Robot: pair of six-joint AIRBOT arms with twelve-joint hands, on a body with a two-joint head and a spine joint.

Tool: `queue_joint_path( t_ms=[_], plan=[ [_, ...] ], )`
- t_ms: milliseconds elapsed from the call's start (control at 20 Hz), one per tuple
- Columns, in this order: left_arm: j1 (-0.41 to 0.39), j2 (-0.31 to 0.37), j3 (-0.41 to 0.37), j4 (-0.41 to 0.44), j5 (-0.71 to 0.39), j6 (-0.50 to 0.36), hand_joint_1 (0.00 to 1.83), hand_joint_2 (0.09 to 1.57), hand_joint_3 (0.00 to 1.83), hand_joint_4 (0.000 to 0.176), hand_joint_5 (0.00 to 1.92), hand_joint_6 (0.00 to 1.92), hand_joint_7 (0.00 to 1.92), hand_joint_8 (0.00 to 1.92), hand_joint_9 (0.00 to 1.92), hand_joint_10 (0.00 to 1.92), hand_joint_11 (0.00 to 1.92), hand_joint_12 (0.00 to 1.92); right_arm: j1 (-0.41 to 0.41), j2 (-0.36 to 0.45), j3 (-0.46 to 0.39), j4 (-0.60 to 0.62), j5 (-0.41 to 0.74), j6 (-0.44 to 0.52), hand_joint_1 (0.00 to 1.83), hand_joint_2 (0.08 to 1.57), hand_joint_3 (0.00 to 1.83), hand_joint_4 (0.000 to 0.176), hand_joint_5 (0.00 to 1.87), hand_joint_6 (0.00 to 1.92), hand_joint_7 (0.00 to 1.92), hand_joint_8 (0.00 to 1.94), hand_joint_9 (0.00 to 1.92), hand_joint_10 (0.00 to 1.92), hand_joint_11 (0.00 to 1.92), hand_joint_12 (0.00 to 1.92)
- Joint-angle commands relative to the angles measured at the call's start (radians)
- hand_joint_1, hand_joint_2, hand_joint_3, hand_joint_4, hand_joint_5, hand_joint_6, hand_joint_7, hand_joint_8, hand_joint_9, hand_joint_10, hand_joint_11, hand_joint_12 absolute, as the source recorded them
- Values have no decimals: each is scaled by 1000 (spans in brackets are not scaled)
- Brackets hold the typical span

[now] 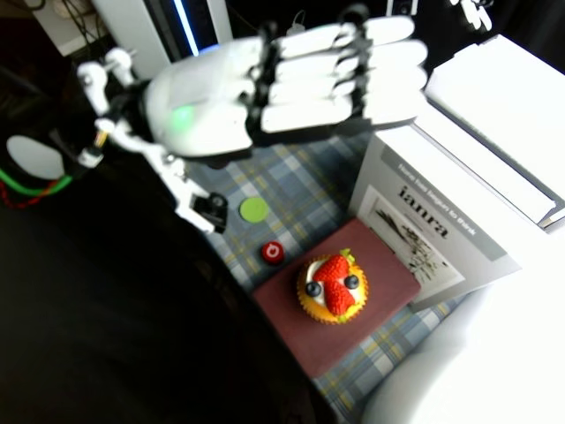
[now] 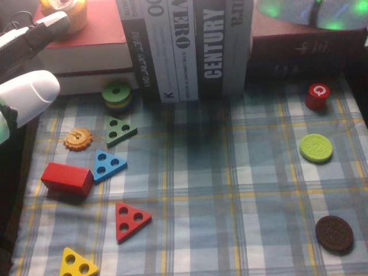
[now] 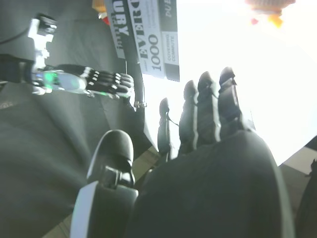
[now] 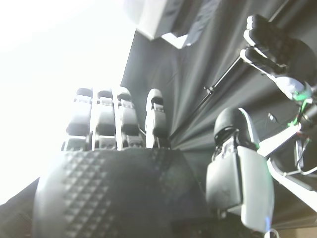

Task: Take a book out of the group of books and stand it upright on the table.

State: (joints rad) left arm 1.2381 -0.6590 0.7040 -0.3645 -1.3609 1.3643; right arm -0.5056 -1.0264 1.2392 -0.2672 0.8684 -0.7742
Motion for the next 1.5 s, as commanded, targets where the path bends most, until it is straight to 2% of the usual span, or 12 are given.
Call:
queue_joint_path(
  t_ms=[0,200,400,500,600,850,1150,1450],
  plan=[
    [-6,-5,8,9,-116,-7,173,1376,0,176,209,0,204,7,140,10,39,20,24,-3,6,27,74,-11,0,1121,0,176,2,0,0,0,0,0,0,0],
    [-6,-5,12,9,-105,-7,288,1371,0,176,178,0,207,2,172,9,56,36,80,-24,30,-25,-3,-12,0,1081,0,176,0,0,0,0,0,0,5,2],
    [-6,-8,14,9,-105,-19,295,1391,5,176,182,2,242,9,200,12,65,51,128,-38,38,-122,-109,-12,0,1081,0,176,0,0,0,0,0,0,0,0],
    [-6,-10,17,8,-105,-27,260,1399,0,176,182,2,251,1,213,1,2,267,131,-39,39,-132,-129,-12,0,1083,0,176,6,2,0,0,0,0,0,0],
    [-6,-11,18,6,-105,-33,331,1397,0,176,212,9,288,9,226,4,0,301,131,-39,42,-133,-140,-12,0,1080,0,176,3,1,0,0,0,0,0,0],
    [-4,-12,18,5,-108,-40,361,1404,0,176,241,3,306,2,267,7,0,422,130,-39,43,-142,-177,-12,0,1043,0,176,0,0,0,0,0,0,0,0],
    [-1,-12,15,2,-111,-44,346,1409,1,176,263,6,301,3,250,2,0,382,129,-34,30,-144,-198,-12,0,1061,0,176,0,0,0,0,0,0,0,0],
    [7,-10,14,-1,-118,-60,286,1428,2,176,239,1,302,0,245,1,0,450,115,-11,10,-144,-205,-12,0,1060,0,176,15,4,0,0,0,0,0,0]
  ],
)
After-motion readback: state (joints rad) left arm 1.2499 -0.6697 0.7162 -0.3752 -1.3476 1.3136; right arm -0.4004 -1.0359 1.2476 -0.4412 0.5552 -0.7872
